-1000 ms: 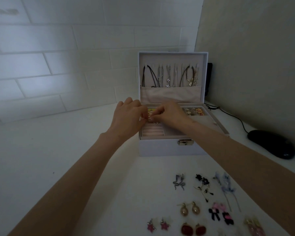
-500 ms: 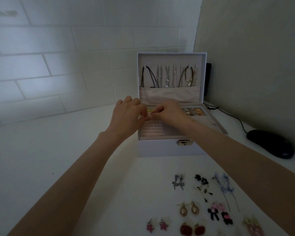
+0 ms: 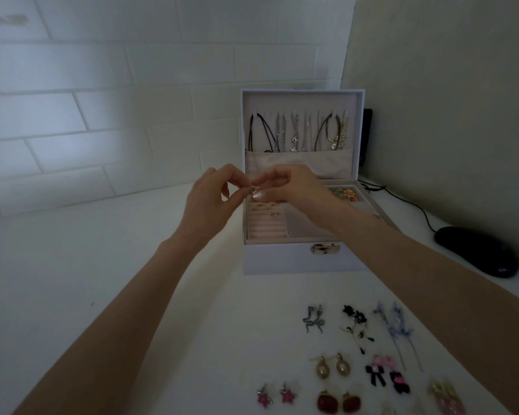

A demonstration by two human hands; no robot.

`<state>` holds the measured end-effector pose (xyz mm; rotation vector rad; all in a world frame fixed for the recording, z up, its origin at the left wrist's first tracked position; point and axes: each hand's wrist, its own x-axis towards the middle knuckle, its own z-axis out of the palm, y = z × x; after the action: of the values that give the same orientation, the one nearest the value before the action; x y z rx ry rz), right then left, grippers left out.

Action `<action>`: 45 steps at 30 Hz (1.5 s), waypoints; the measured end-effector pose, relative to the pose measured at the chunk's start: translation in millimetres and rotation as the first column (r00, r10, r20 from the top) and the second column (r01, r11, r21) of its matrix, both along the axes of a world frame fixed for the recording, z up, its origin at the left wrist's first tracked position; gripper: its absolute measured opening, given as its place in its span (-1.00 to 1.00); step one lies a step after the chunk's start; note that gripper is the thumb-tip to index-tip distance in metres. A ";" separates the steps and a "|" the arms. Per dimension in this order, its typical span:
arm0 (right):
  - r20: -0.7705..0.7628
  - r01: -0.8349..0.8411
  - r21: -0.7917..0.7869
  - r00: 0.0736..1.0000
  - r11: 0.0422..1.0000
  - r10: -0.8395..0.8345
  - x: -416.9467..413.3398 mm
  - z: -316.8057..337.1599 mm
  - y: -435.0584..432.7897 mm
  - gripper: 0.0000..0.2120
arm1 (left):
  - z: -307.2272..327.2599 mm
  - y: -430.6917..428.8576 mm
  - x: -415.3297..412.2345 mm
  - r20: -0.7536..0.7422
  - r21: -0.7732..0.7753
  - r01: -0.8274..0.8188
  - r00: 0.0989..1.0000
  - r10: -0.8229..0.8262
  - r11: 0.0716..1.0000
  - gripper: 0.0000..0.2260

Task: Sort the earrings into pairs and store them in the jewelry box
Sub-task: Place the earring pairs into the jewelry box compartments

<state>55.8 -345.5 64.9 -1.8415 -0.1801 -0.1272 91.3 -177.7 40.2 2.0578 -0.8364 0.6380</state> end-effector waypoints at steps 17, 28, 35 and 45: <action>0.072 0.012 0.076 0.997 0.997 -0.017 -8.7 -2.0 3.3 -0.82 | 0.2 2.5 -8.5 0.017 -0.091 0.028 0.999 -0.027 0.995 -0.94; 0.164 0.041 0.077 0.985 0.996 -0.053 -12.7 -1.4 8.1 -0.83 | 3.2 3.0 -10.5 -0.084 -0.177 0.059 0.994 -0.075 0.983 -0.96; 0.184 0.036 0.105 0.981 0.994 -0.055 -13.8 -1.9 10.8 -0.80 | 4.5 2.9 -10.9 -0.098 -0.198 0.072 0.991 -0.092 0.978 -0.97; 0.193 0.038 0.121 0.979 0.992 -0.061 -15.6 -1.2 9.0 -0.83 | 2.7 1.4 -14.6 -0.022 -0.209 0.069 0.997 -0.075 0.976 -0.94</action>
<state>40.2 -336.5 63.7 -1.7157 -0.2595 -0.3485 76.7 -176.3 42.9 1.8360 -0.7888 0.6261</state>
